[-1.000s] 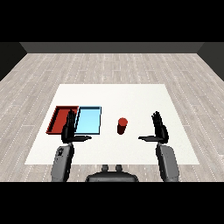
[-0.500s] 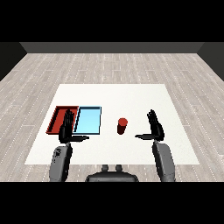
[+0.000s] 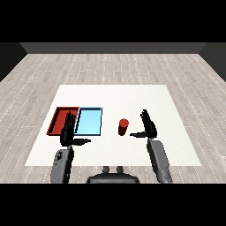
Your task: Pick the red can and put it in the red box
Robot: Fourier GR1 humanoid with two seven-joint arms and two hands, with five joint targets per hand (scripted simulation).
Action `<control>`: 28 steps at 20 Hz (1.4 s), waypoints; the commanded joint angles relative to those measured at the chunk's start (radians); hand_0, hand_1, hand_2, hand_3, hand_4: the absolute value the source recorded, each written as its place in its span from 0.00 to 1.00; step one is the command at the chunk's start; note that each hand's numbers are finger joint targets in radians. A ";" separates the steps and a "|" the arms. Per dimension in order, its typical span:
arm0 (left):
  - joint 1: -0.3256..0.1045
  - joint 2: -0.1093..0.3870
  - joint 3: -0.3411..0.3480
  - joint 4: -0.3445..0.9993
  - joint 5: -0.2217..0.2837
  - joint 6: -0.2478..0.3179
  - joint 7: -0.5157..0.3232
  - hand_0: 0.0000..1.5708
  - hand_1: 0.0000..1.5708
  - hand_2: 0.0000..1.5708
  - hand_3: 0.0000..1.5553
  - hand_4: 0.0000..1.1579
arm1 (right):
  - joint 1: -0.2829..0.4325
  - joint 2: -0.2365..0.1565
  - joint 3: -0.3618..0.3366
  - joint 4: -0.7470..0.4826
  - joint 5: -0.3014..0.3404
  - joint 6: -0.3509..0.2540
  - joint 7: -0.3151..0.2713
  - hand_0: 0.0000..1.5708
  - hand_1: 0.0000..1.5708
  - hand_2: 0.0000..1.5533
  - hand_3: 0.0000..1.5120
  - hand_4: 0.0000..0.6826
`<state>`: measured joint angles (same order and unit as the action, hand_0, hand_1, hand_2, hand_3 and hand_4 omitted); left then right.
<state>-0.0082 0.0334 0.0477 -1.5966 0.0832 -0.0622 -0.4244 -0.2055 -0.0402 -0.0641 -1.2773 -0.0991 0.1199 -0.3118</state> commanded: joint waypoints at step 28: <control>-0.060 0.012 0.037 0.072 0.019 0.005 -0.017 0.00 0.00 0.00 0.00 0.00 | -0.276 0.040 0.163 0.600 -0.194 -0.074 -0.262 0.00 0.00 0.00 0.00 0.00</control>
<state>-0.0362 0.0431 0.0673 -1.5822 0.0993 -0.0601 -0.4174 -0.4141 -0.0014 0.0684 -0.8274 -0.2535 0.0473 -0.4915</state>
